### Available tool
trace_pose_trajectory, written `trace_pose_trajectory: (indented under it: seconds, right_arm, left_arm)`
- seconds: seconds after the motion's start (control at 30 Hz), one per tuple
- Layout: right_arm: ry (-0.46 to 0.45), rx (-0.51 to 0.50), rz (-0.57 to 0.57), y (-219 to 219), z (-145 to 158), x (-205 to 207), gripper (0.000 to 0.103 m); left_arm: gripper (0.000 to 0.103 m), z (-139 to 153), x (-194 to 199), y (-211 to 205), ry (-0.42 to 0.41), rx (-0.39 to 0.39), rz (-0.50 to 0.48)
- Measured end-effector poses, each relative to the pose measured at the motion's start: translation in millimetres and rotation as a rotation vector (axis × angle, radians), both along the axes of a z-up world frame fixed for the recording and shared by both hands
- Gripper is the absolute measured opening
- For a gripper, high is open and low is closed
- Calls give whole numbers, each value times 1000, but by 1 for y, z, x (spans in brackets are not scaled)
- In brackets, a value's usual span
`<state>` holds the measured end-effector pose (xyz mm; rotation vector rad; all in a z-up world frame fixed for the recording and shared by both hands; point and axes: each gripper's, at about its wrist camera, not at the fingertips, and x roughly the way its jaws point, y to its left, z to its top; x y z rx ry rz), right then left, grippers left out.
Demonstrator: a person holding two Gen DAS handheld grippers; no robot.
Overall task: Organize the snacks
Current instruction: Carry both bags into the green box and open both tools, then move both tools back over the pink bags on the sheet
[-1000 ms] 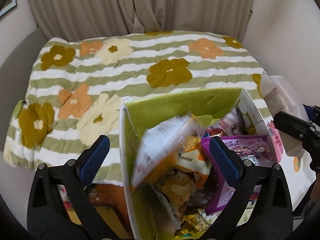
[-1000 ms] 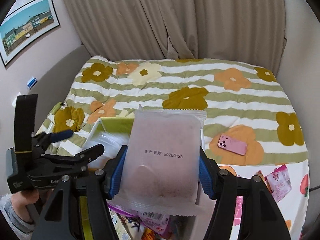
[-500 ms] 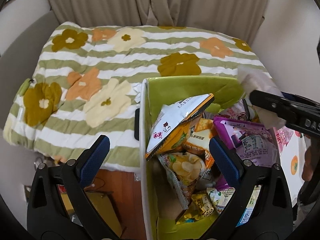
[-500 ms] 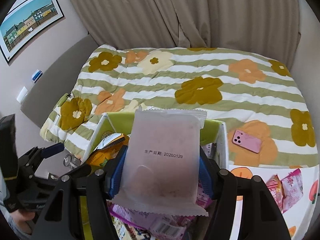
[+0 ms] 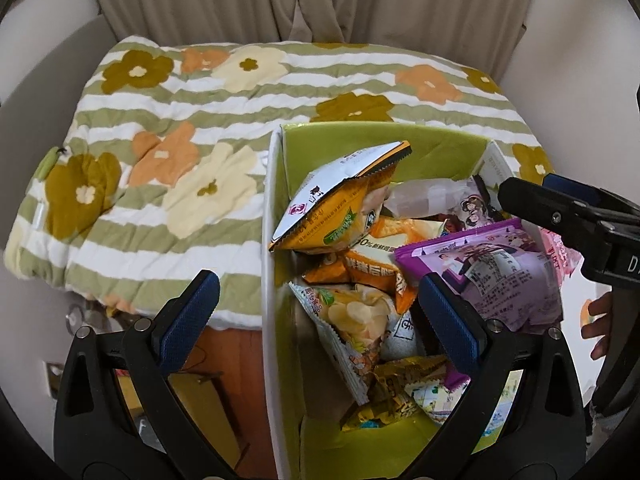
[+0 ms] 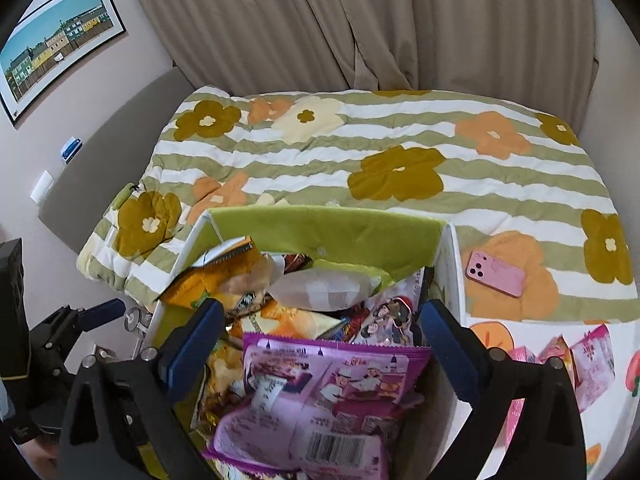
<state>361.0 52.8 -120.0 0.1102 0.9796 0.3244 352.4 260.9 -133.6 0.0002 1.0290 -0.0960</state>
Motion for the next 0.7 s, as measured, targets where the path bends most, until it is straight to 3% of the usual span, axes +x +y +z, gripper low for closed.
trace_pose_trajectory:
  seconds: [0.7]
  right_arm:
    - [-182,-18,-76,-28,73,-75,98]
  left_arm:
    - [99,86,-58,-27,-179,60,-20]
